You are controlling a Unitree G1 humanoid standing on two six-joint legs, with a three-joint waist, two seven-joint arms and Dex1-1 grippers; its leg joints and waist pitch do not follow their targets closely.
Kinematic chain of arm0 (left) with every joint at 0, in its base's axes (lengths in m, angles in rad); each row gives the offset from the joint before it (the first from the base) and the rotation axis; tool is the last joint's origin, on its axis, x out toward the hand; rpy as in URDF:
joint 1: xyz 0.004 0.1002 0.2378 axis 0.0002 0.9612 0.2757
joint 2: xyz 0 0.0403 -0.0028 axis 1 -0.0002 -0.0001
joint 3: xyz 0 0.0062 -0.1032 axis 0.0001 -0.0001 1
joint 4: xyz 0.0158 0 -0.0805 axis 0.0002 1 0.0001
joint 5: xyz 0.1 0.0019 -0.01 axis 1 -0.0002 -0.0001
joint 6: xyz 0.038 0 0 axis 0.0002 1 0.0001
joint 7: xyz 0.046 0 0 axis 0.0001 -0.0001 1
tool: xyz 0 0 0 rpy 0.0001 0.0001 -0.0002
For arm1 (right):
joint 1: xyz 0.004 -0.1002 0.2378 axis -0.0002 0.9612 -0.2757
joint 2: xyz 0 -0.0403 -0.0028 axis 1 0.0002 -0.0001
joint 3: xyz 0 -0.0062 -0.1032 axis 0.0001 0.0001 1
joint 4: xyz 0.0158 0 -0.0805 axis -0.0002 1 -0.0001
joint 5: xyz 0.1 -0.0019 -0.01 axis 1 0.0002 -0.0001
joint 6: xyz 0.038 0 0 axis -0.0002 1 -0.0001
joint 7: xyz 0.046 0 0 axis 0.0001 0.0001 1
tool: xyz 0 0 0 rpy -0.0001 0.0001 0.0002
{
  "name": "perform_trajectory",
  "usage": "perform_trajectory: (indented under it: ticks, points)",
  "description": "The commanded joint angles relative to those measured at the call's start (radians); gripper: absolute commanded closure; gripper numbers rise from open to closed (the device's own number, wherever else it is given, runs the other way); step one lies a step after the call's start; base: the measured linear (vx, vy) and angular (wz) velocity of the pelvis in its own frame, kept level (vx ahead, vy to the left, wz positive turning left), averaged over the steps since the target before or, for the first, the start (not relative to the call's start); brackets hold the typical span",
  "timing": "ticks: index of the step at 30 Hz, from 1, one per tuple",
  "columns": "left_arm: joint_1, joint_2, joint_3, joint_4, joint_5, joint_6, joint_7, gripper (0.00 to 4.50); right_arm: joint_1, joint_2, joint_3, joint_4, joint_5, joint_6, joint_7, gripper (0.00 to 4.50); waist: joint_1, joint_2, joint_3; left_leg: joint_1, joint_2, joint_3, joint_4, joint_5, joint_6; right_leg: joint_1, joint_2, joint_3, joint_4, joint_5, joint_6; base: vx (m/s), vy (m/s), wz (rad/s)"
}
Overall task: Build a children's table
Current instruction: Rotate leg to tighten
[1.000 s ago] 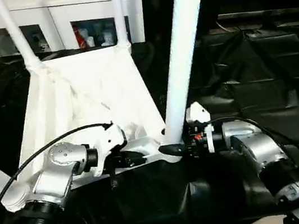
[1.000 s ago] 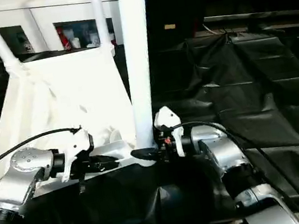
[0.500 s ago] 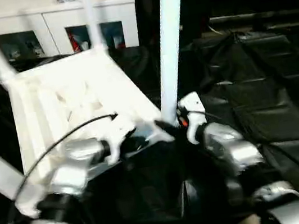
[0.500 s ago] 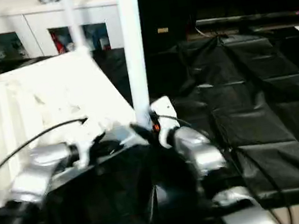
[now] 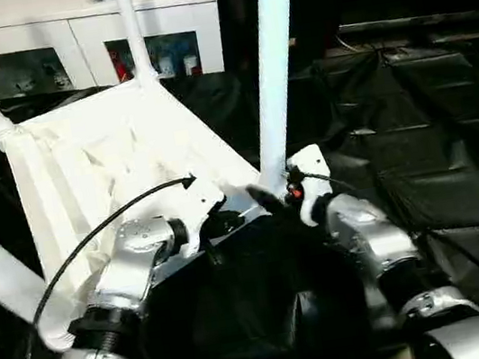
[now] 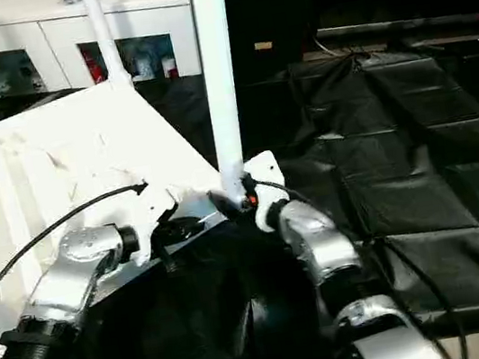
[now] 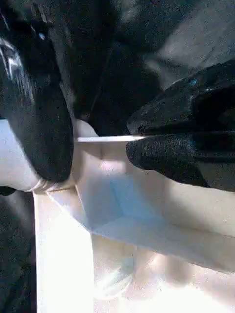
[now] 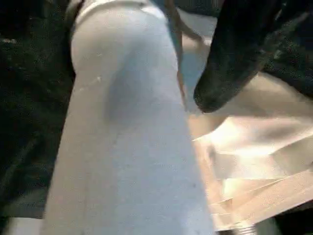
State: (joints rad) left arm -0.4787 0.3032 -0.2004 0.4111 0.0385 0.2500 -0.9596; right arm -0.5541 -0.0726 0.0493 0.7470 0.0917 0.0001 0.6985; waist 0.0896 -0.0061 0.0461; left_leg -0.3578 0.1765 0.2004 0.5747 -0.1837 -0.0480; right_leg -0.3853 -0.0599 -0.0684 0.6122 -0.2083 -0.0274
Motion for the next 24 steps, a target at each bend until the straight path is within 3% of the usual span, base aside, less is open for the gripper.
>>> perform_trajectory:
  ticks: [1,10,14,15,19,24]
  points:
    - [0.002,-0.019,-0.034,-0.043,-0.062,-0.053,-0.081,4.50,0.006,0.010,0.081,-0.033,0.016,0.024,0.138,0.69,0.001,-0.005,-0.057,0.005,0.064,-0.031,-0.057,-0.128,0.075,0.044,-0.099,0.060,-0.068,-0.102,-0.207,0.000,0.000,0.00]
    - [0.035,0.074,-0.033,-0.092,-0.112,-0.047,-0.247,4.50,0.023,-0.111,0.120,-0.110,0.031,0.054,0.385,0.69,0.016,-0.006,-0.054,0.007,0.070,-0.028,-0.057,-0.146,0.067,0.039,-0.100,0.058,-0.069,-0.151,-0.211,0.000,0.000,0.00]
    - [0.041,0.101,-0.045,-0.104,-0.122,-0.044,-0.297,4.50,0.030,-0.135,0.137,-0.135,0.041,0.073,0.443,0.69,0.021,-0.006,-0.057,0.008,0.070,-0.029,-0.057,-0.130,0.066,0.040,-0.097,0.058,-0.065,-0.132,-0.209,0.000,0.000,0.00]
    - [0.042,0.110,-0.047,-0.106,-0.126,-0.042,-0.311,4.50,0.034,-0.142,0.143,-0.147,0.046,0.085,0.463,0.95,0.021,-0.006,-0.058,0.009,0.071,-0.028,-0.056,-0.123,0.070,0.038,-0.097,0.058,-0.063,-0.110,-0.214,0.000,0.000,0.00]
    - [0.042,0.115,-0.043,-0.106,-0.126,-0.045,-0.313,4.50,0.040,-0.143,0.142,-0.158,0.056,0.107,0.476,1.18,0.026,-0.006,-0.061,0.005,0.070,-0.028,-0.050,-0.087,0.082,0.037,-0.096,0.056,-0.054,-0.044,-0.231,0.000,0.000,0.00]
    - [0.043,0.104,-0.040,-0.109,-0.137,-0.039,-0.299,4.50,0.055,-0.128,0.145,-0.176,0.063,0.135,0.469,1.53,0.027,-0.007,-0.058,0.004,0.070,-0.028,-0.052,-0.115,0.067,0.037,-0.098,0.057,-0.058,-0.087,-0.223,0.000,0.000,0.00]
